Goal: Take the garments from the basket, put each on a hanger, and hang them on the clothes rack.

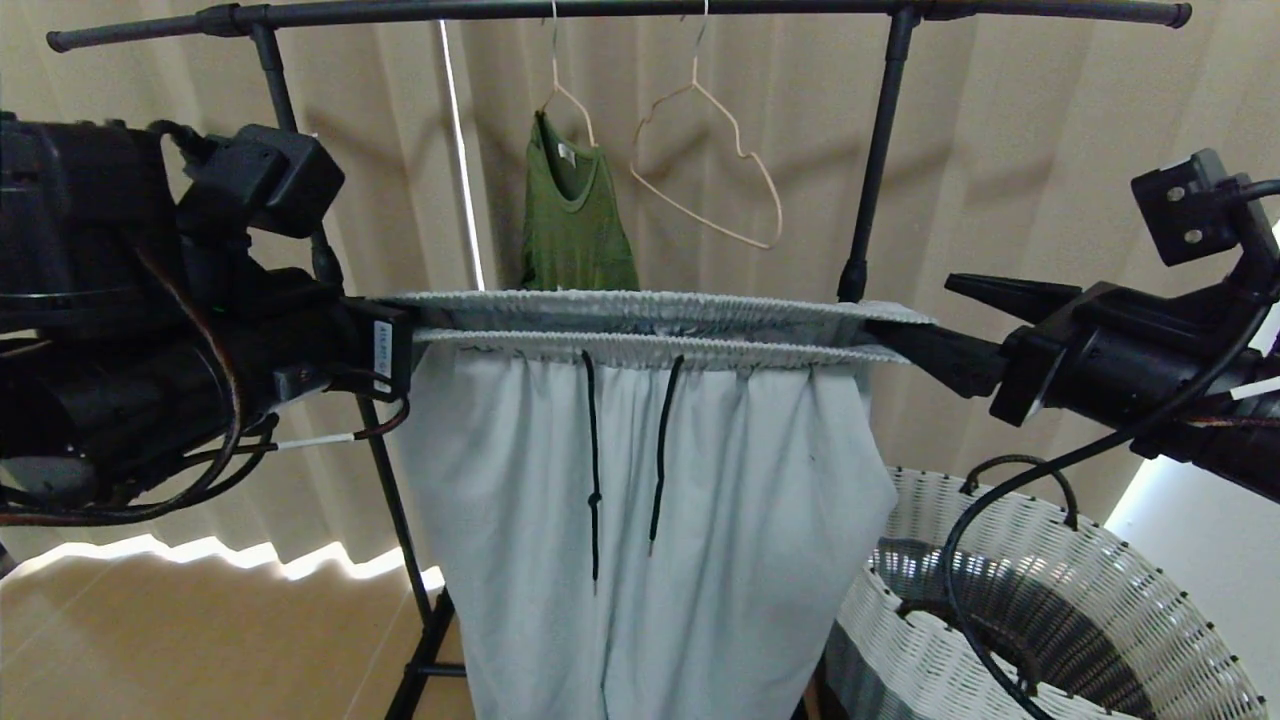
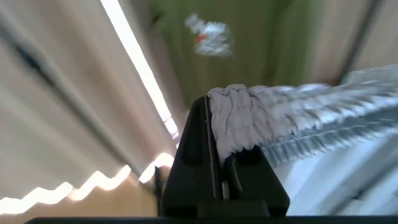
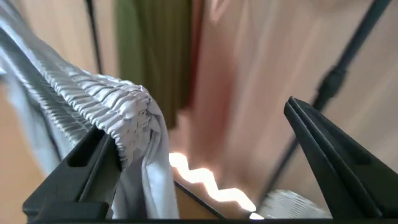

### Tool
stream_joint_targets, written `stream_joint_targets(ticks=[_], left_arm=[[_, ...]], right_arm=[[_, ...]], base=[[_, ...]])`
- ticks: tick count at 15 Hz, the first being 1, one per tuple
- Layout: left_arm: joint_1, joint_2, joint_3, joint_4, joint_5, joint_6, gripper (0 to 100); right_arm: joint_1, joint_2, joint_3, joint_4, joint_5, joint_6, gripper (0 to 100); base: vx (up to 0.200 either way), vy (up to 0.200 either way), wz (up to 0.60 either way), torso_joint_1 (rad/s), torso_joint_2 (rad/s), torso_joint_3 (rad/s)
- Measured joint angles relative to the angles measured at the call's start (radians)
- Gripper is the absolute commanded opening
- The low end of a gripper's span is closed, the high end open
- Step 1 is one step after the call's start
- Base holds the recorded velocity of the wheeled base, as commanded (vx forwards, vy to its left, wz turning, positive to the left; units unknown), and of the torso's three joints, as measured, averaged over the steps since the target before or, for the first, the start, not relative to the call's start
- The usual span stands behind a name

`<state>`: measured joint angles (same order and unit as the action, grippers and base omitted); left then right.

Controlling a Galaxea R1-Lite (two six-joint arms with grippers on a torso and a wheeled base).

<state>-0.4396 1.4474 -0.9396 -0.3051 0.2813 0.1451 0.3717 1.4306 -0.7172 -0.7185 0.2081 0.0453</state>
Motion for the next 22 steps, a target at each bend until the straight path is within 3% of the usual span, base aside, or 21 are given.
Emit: stream_joint_targets(ticks=[3,6,10,11,13,14,17,22], left_arm=[[0.074,-0.011,0.098,-0.176,0.027,-0.007,0],[0.11,0.006,0.117,-0.196,0.082,-0.009,0],[0.114,-0.002,0.13,-0.191,0.082,0.003,0],[0.115,-0.017,0.134,-0.18,0.082,0.013,0],[0.116,-0.077,0.152,-0.112,0.076,0.049,0],[0.116,-0.122,0.162,-0.049,0.07,0.064,0],[0.118,-0.244,0.168,0.139,0.045,0.082,0],[0.148,-0.316,0.174,0.147,0.042,0.083,0]], right_arm=[[0.039,-0.021,0.05,-0.045,0.037,0.04,100],[0.064,-0.065,0.104,-0.041,0.099,0.038,100],[0.053,-0.1,0.152,-0.01,0.084,-0.025,100],[0.033,-0.105,0.166,0.026,0.058,-0.119,100],[-0.014,-0.109,0.209,0.049,-0.114,-0.3,100],[-0.035,-0.11,0.231,0.031,-0.172,-0.33,100],[-0.089,-0.099,0.252,-0.03,-0.22,-0.382,100],[-0.118,-0.087,0.277,-0.08,-0.231,-0.419,100]], base=[[0.0,0.0,0.0,0.0,0.0,0.0],[0.0,0.0,0.0,0.0,0.0,0.0],[0.0,0.0,0.0,0.0,0.0,0.0],[0.0,0.0,0.0,0.0,0.0,0.0],[0.0,0.0,0.0,0.0,0.0,0.0],[0.0,0.0,0.0,0.0,0.0,0.0],[0.0,0.0,0.0,0.0,0.0,0.0],[0.0,0.0,0.0,0.0,0.0,0.0]])
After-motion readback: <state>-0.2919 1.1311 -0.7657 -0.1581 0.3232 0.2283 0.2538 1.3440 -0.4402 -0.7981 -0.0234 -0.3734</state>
